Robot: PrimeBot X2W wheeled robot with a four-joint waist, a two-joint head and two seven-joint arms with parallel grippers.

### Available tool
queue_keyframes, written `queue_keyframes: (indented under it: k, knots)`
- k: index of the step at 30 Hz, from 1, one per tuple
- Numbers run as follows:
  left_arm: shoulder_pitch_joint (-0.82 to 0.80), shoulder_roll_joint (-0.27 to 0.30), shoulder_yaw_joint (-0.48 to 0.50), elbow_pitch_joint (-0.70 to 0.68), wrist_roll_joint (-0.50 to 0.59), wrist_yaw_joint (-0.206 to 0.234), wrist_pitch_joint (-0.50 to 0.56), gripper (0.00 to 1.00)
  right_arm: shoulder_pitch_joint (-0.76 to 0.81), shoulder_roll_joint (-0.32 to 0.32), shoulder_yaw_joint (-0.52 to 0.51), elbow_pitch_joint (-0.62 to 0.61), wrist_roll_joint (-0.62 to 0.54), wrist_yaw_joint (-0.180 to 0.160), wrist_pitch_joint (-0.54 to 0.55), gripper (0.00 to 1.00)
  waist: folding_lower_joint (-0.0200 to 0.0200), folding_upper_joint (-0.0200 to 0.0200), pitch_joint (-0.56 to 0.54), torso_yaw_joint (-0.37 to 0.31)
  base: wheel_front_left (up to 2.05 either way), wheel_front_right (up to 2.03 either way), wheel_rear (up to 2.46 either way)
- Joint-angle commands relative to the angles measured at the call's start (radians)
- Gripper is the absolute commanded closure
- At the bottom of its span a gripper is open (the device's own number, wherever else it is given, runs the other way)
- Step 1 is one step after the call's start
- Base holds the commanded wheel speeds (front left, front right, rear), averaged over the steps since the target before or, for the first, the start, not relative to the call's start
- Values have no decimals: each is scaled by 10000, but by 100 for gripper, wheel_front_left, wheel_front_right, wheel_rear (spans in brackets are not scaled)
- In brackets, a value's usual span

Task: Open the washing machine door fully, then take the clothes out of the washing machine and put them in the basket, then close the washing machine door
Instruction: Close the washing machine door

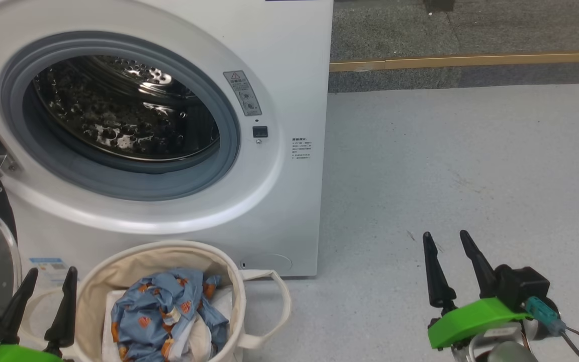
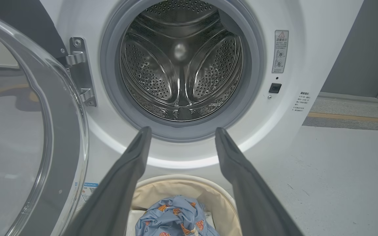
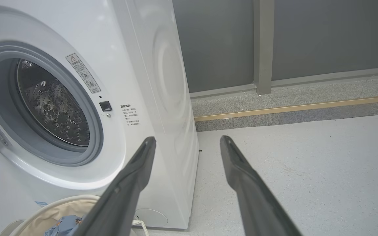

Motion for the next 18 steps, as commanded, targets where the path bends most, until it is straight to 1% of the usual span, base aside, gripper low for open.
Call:
queue_keyframes:
  k: [1,10,14,18]
  knots:
    - [-454,358,537,-214,68,-40,-121,0,-227,-56,177,-308,-48,8,-122,0,0,-1,10,3,0,0,0]
    - [-461,354,571,-154,138,-47,-122,0,-213,-18,147,-333,-60,8,-122,0,0,-1,58,30,-8,2,6]
    - [-467,313,605,-151,165,-47,-122,0,-216,-7,136,-338,-61,8,-122,0,0,-1,78,38,-93,32,61]
    - [-478,285,645,-143,169,-48,-122,0,-214,0,110,-346,-76,8,-122,0,0,-1,105,46,-149,84,65]
